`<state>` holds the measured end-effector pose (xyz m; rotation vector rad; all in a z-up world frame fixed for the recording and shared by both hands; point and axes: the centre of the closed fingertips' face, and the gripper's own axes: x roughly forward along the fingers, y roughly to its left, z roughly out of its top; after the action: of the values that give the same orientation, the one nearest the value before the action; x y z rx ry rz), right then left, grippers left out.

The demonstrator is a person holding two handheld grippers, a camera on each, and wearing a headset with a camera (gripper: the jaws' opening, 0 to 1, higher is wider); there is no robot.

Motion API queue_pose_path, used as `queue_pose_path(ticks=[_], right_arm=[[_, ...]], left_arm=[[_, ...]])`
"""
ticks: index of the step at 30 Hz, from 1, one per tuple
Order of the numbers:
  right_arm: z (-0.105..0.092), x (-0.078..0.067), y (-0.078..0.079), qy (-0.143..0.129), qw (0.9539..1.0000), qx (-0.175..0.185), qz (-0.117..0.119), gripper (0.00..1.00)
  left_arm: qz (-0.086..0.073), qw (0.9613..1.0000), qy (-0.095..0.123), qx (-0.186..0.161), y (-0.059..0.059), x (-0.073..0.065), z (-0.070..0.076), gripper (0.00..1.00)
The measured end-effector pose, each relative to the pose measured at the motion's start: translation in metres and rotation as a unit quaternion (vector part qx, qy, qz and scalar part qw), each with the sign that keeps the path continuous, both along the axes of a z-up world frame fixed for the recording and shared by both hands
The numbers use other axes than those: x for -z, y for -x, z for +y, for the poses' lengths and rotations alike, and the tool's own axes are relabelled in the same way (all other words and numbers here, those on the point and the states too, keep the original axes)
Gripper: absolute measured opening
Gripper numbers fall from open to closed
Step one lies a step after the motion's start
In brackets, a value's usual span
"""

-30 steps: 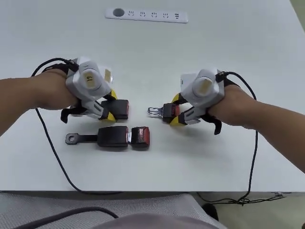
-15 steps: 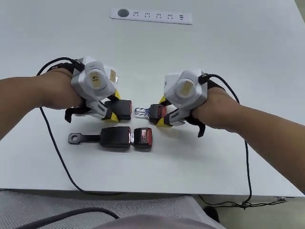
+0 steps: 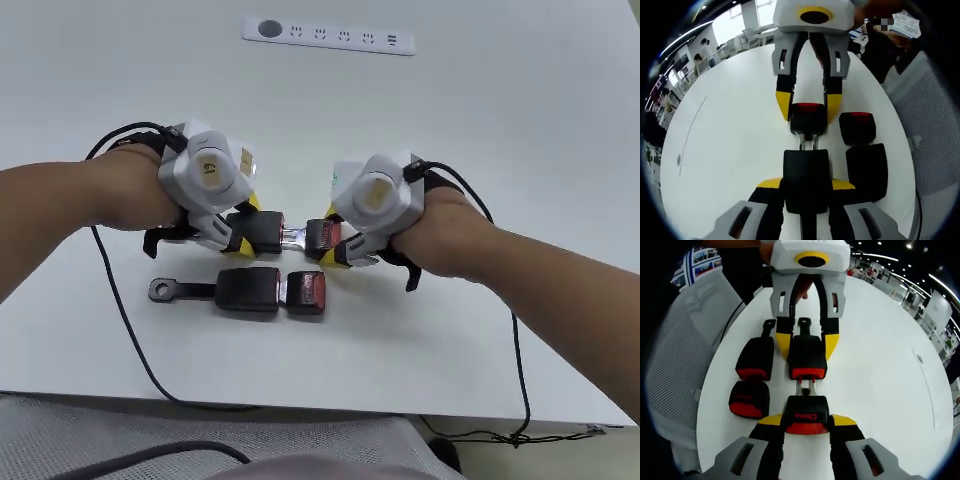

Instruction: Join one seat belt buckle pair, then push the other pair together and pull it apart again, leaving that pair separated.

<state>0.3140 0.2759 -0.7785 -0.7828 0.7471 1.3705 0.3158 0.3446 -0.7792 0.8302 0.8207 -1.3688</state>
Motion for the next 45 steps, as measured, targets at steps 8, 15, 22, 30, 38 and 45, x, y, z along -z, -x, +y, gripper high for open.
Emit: queue_pose_path(ticks=[8, 15, 22, 30, 38, 45], right_arm=[[0.003, 0.003, -0.002, -0.011, 0.9998, 0.002, 0.016, 0.3], [0.006, 0.002, -0.002, -0.006, 0.9998, -0.005, 0.017, 0.3], [0.011, 0.002, -0.002, -0.005, 0.9998, 0.003, 0.018, 0.29], [0.021, 0.002, -0.002, -0.006, 0.9998, 0.004, 0.02, 0.29], [0.021, 0.002, -0.003, 0.003, 0.9999, -0.002, 0.017, 0.3], [0.021, 0.003, -0.004, 0.007, 0.9999, -0.001, 0.015, 0.3]], left_arm=[[0.001, 1.0, 0.001, 0.004, -0.001, 0.0, -0.001, 0.34], [0.004, 1.0, 0.002, 0.004, 0.0, 0.0, -0.002, 0.34], [0.003, 0.9999, 0.01, 0.003, -0.001, 0.001, -0.001, 0.33], [0.001, 1.0, 0.007, 0.004, -0.001, 0.001, -0.001, 0.33], [0.001, 1.0, 0.008, 0.003, -0.002, 0.002, -0.001, 0.34], [0.003, 1.0, 0.006, 0.002, -0.001, 0.002, -0.001, 0.34]])
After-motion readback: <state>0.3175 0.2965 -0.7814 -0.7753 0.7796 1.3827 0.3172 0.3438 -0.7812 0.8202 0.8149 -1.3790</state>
